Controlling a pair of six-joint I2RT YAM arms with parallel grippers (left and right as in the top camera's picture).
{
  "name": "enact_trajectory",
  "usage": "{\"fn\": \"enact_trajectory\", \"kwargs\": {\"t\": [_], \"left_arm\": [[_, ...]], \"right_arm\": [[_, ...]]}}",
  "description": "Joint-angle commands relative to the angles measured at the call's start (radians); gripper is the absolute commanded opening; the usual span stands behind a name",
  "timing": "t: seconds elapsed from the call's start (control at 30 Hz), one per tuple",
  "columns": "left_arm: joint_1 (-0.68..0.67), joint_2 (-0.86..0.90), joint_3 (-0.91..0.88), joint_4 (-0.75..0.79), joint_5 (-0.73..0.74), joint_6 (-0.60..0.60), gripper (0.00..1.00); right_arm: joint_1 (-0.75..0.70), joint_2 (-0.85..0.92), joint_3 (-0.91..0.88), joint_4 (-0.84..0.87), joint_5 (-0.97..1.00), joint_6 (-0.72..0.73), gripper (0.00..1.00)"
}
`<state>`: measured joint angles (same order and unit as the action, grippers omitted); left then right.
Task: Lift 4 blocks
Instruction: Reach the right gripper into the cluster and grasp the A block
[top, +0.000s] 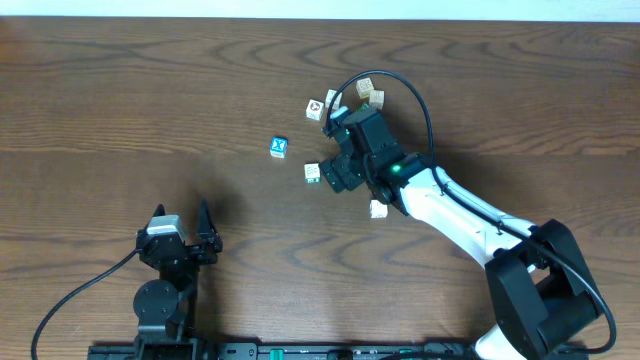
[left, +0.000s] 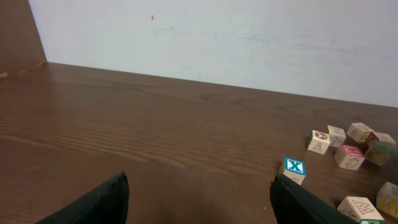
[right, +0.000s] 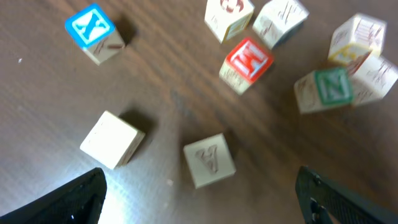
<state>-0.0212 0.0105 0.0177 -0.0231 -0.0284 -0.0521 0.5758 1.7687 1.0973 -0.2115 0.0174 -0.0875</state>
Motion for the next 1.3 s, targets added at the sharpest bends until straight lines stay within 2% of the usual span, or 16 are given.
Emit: {"fn": "enact_trajectory", "kwargs": {"t": [0.0, 0.3, 0.53, 0.73, 1.03, 1.27], "left_arm": [[0.005, -0.005, -0.014, -0.048, -0.013, -0.002, 0.73], [0.005, -0.005, -0.014, -0.048, -0.013, -0.002, 0.73], [0.005, -0.005, -0.014, -0.048, -0.013, -0.002, 0.73], [0.005, -0.005, -0.014, -0.048, -0.013, -0.002, 0.73], [0.005, -0.005, -0.014, -0.048, -0.013, -0.002, 0.73], [0.005, -0.005, -0.014, -0.048, -0.013, -0.002, 0.73]], "right_arm": [[-0.023, 0.046, 0.016, 0.024, -0.013, -0.067, 0.94], [-0.045, 0.191, 0.058, 0.068, -0.057, -0.094, 0.89], [-0.037, 0.254, 0.133, 0.063, -0.056, -0.102, 0.74], [-0.029, 0.254, 0.155, 0.056, -0.055, -0.097, 0.54], [-0.025, 0.254, 0.155, -0.007, -0.052, -0.09, 0.61], [-0.024, 0.254, 0.155, -0.055, -0.052, -0.094, 0.55]]}}
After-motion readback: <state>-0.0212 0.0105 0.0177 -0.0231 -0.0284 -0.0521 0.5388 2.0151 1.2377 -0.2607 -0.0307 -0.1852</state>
